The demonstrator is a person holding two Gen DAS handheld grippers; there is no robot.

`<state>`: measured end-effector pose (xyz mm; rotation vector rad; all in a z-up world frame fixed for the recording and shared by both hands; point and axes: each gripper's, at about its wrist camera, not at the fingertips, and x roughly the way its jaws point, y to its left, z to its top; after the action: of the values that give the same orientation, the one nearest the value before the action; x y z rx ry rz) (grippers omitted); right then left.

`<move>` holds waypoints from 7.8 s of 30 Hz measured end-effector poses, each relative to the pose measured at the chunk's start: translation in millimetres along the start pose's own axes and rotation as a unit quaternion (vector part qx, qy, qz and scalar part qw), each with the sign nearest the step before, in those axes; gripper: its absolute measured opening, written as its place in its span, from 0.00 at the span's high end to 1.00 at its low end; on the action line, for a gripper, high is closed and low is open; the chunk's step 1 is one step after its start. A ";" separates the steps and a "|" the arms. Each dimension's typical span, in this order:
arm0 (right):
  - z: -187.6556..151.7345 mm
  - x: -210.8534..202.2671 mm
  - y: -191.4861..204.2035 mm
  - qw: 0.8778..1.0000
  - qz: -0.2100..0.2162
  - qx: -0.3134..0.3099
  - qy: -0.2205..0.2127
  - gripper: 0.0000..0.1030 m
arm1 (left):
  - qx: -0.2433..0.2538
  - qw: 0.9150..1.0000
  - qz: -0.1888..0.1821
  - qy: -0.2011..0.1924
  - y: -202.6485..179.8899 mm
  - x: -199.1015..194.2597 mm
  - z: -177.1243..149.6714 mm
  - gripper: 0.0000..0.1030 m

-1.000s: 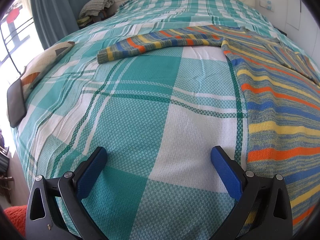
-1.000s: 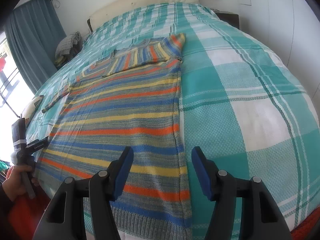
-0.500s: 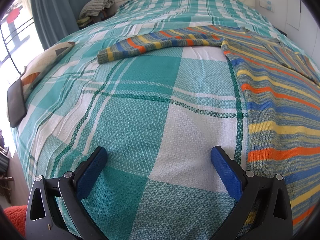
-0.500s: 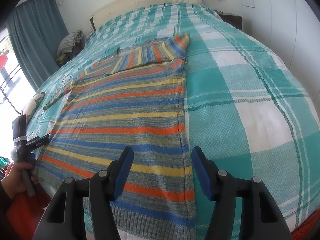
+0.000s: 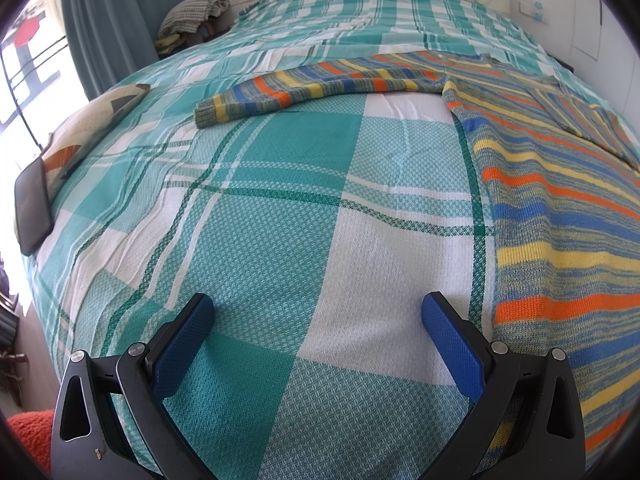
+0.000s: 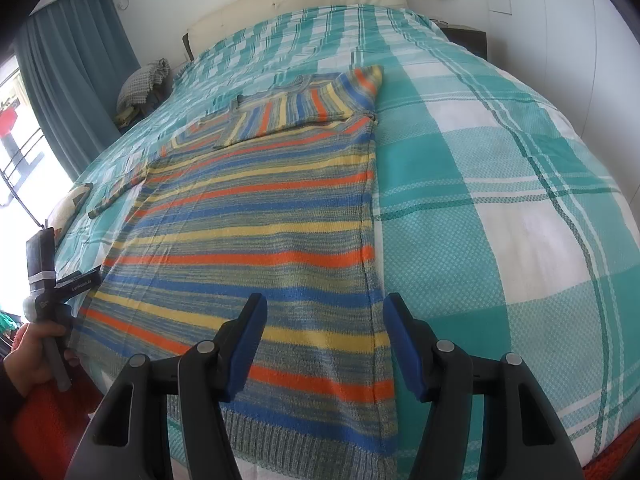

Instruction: Fold small clothes

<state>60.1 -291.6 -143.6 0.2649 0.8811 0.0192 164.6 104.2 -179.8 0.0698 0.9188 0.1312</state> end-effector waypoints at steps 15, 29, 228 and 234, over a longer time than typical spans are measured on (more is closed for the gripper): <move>0.5 -0.7 0.6 1.000 0.000 0.000 -0.002 0.41 | 0.000 1.000 0.000 -0.001 -0.2 -0.1 -0.5 0.00; 0.4 -1.2 1.6 1.000 0.000 0.000 -0.002 0.41 | 0.000 1.000 0.001 -0.001 -0.3 -0.2 -0.9 0.00; 26.5 30.3 -110.1 0.986 -0.160 0.032 -0.040 0.01 | -0.027 0.998 -0.039 0.039 26.6 23.1 32.4 0.00; 26.4 30.2 -109.9 0.986 -0.160 0.031 -0.040 0.01 | -0.027 0.998 -0.039 0.039 26.5 23.1 32.4 0.00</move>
<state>89.5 -400.0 -176.6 0.1791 0.8365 -0.3166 202.0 133.6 -175.4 -0.0206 0.9946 0.0864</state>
